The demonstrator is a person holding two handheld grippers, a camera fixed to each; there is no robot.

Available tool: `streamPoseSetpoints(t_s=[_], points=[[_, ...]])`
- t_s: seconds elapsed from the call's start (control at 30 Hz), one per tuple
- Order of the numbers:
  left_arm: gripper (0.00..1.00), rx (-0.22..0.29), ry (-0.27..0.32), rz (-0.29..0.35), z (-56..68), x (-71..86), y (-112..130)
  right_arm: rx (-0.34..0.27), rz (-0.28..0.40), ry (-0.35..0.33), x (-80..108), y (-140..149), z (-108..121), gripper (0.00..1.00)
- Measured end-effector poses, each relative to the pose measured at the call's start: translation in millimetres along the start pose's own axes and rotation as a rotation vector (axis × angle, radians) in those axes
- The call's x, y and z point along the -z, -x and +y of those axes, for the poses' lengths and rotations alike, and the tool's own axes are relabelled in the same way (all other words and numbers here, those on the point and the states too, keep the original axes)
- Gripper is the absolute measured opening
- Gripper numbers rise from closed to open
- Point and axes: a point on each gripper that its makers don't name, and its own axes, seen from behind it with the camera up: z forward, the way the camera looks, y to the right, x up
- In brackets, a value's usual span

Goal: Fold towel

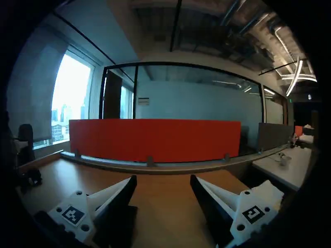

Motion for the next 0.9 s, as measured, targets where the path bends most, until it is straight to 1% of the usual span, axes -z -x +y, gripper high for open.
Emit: streamPoseSetpoints(t_s=[0.13, 0.27, 0.37, 0.47, 0.67, 0.77, 0.9], points=[[0.99, -0.015, 0.021, -0.03, 3.9, -0.4, 1.0, 0.009, -0.012, -0.018, -2.1, -0.8, -3.9, 1.0], [0.99, -0.042, 0.066, -0.065, 13.2, 0.3, 3.7, 0.031, -0.04, -0.064, -2.4, -1.8, -12.7, 1.0], [0.99, -0.061, 0.112, -0.087, 22.5, 1.5, 5.2, 0.047, -0.072, -0.125, -0.9, 0.6, -25.3, 1.0], [0.99, -0.07, 0.173, -0.108, 34.6, 2.5, 9.0, 0.07, -0.113, -0.192, 1.2, 7.5, -38.2, 1.0], [0.99, -0.089, 0.296, -0.161, 56.5, 6.7, 21.7, 0.136, -0.185, -0.319, 8.6, 20.3, -62.4, 1.0], [0.99, -0.102, 0.35, -0.189, 65.6, 9.1, 28.8, 0.156, -0.22, -0.379, 12.2, 25.7, -74.0, 1.0], [0.99, -0.116, 0.399, -0.213, 72.5, 11.6, 35.0, 0.174, -0.252, -0.429, 14.8, 31.1, -84.1, 1.0]])
